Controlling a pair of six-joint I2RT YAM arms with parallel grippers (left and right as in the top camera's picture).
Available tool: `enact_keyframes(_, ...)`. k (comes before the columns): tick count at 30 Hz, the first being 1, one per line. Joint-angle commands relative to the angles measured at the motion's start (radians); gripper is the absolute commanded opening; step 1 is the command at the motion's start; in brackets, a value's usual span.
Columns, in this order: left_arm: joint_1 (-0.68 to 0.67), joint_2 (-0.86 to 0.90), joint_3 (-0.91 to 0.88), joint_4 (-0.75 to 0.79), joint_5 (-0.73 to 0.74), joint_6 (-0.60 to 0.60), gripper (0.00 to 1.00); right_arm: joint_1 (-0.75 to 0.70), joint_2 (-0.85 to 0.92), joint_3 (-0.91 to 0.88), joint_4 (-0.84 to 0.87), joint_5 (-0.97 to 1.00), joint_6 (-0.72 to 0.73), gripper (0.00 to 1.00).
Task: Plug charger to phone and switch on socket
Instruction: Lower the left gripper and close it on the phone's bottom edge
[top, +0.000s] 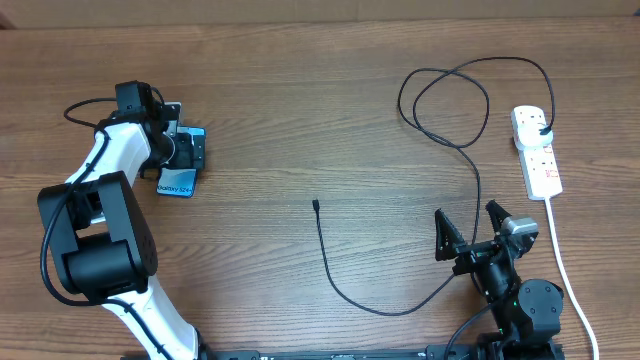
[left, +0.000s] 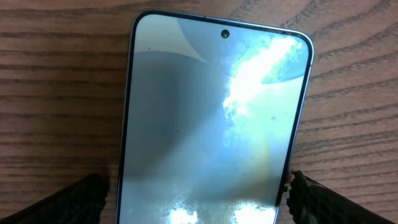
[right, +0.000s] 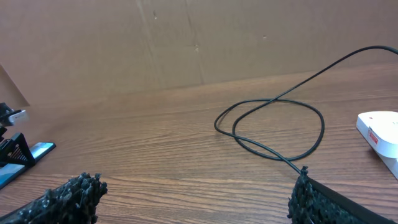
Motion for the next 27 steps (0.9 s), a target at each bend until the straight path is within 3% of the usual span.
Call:
enact_keyframes(1,-0.004,0.014,0.019,-0.001,0.019,0.018,0.95,0.004,-0.010,-0.004,0.006,-0.001,-0.001,1.00)
enact_keyframes(15,-0.004,0.130,0.018,-0.008,0.022,0.014,0.91,0.004,-0.010,-0.004,0.006,-0.001,-0.001,1.00)
enact_keyframes(22,-0.004,0.132,0.018,-0.018,0.022,0.014,0.84,0.004,-0.010,-0.004,0.006,-0.001,0.000,1.00)
enact_keyframes(27,-0.004,0.132,0.019,-0.032,0.021,-0.036,0.84,0.004,-0.010,-0.004,0.006,-0.001,-0.001,1.00)
